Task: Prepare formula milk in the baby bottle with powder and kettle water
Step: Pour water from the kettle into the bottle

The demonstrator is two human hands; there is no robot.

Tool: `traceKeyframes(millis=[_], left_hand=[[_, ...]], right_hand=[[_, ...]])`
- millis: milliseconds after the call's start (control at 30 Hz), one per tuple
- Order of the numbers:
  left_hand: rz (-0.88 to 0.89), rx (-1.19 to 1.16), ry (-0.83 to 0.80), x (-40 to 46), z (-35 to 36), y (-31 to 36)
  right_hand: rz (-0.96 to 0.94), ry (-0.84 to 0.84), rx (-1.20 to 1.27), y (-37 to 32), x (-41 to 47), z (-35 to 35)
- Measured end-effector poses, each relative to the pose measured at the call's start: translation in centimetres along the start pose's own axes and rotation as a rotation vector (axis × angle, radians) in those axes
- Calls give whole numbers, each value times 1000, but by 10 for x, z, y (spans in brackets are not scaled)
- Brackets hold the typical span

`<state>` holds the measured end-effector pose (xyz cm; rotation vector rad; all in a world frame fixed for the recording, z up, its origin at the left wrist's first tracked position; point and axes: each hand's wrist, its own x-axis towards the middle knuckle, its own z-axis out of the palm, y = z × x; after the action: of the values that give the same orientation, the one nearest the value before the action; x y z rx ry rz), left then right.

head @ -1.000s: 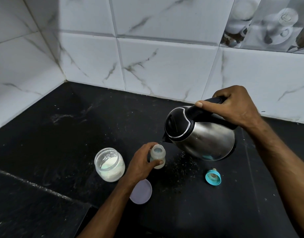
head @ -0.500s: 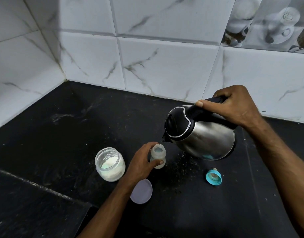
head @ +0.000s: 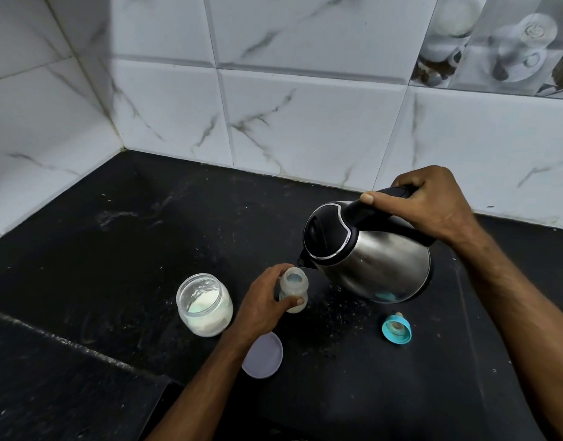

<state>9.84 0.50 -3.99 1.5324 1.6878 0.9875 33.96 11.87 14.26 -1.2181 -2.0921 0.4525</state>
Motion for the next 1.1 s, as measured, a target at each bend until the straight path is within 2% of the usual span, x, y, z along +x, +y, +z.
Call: traceKeyframes(millis=[367,600,1100], left_hand=[[29,22,7,0,0,-4],[26,3,20,0,1,-6],[5,-20,9,-1,1,-4]], right_hand=[[77,144,206,1,13,-3],[157,235,337,0,34,19],[342,159,666,8,64,118]])
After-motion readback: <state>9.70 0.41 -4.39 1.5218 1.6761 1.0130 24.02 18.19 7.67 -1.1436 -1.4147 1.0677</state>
